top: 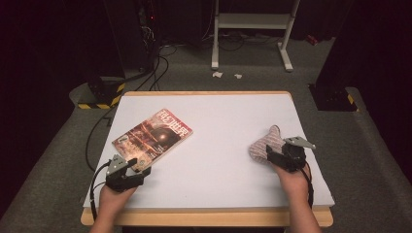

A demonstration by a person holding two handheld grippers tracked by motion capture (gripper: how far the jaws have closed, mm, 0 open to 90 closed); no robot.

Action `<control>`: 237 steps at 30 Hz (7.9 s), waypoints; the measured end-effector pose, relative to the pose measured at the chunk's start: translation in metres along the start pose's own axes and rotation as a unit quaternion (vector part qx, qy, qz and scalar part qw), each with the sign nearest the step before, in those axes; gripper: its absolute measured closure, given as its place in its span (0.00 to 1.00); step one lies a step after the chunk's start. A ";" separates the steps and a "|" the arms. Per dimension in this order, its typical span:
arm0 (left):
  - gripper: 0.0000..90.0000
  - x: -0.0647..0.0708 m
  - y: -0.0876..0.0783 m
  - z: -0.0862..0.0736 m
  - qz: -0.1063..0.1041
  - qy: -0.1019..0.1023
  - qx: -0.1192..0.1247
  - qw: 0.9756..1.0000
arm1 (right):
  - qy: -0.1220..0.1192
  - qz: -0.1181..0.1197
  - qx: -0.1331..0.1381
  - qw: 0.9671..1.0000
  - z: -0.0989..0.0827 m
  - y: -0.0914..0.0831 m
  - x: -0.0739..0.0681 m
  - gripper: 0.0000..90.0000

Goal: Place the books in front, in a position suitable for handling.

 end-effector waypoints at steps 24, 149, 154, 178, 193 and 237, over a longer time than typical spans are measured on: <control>0.55 -0.057 0.009 0.020 0.094 -0.030 -0.038 0.994 | -0.086 0.115 0.020 0.989 -0.038 -0.014 -0.101 0.30; 0.34 -0.024 0.041 0.013 0.045 -0.067 -0.094 0.992 | -0.122 0.189 -0.022 0.974 -0.043 0.014 -0.170 0.34; 0.36 -0.024 0.040 0.013 0.042 -0.068 -0.093 0.992 | -0.130 0.190 -0.027 0.973 -0.026 0.031 -0.202 0.35; 0.41 -0.012 0.042 0.014 0.024 -0.054 -0.096 0.994 | -0.128 0.191 -0.092 0.969 0.000 0.085 -0.270 0.40; 0.41 0.042 0.055 0.020 -0.017 -0.007 -0.100 0.995 | -0.120 0.173 -0.085 0.974 -0.022 0.061 -0.220 0.41; 0.41 0.127 0.072 0.027 -0.075 0.052 -0.103 0.990 | -0.107 0.139 -0.072 0.982 -0.058 0.019 -0.138 0.43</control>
Point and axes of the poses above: each handheld gripper's, and its own axes: y roughly forward along the jaws, z roughly out of its top, x roughly to its right, the point moved 6 cm from there along y, roughly forward along the jaws, and after that the axes turned 8 degrees about -x, right-handed, at the moved point
